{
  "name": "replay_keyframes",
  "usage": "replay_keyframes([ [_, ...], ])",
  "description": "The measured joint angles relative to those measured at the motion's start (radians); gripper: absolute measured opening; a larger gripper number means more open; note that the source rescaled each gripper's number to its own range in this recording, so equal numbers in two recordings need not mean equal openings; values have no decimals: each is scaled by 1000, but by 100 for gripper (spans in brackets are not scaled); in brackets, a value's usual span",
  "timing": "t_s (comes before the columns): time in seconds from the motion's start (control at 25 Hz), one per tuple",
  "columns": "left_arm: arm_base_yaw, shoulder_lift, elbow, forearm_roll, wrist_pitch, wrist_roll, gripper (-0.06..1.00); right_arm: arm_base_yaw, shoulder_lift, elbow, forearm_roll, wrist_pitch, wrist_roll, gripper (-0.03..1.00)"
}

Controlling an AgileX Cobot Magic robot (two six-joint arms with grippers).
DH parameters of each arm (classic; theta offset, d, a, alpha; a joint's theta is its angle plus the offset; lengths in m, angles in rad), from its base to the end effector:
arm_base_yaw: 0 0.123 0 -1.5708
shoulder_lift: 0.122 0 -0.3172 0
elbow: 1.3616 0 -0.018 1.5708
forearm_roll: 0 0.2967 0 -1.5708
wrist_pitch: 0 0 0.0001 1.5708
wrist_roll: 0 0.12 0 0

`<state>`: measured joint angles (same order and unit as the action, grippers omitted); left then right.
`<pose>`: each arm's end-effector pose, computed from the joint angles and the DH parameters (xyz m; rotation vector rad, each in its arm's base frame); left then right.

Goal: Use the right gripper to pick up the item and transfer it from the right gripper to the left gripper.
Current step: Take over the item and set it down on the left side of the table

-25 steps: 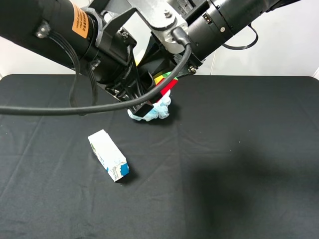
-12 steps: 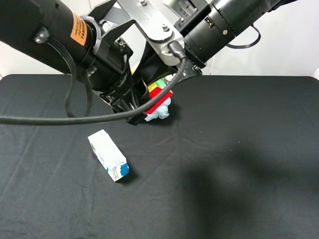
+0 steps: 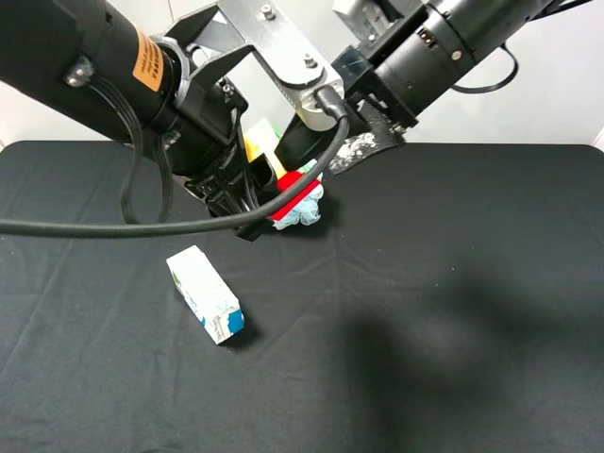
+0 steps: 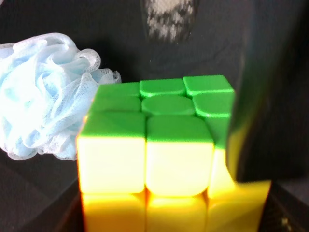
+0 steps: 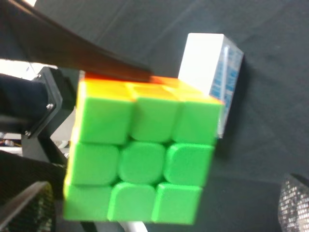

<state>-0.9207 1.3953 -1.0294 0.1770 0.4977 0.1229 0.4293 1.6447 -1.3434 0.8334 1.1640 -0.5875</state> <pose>0.2253 -0.2797 0.2921 1.2904 1.9613 -0.2197 0.3171 0.2349 0.3062 -0.9801 2.5018 1.1035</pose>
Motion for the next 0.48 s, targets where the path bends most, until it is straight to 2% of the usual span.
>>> replay_keyframes([
  [0.24,0,0,0,0,0,0,0,-50,-81,0,-12,3,0,99],
  [0.48,0,0,0,0,0,0,0,-71,-181,0,-96,16,0,99],
])
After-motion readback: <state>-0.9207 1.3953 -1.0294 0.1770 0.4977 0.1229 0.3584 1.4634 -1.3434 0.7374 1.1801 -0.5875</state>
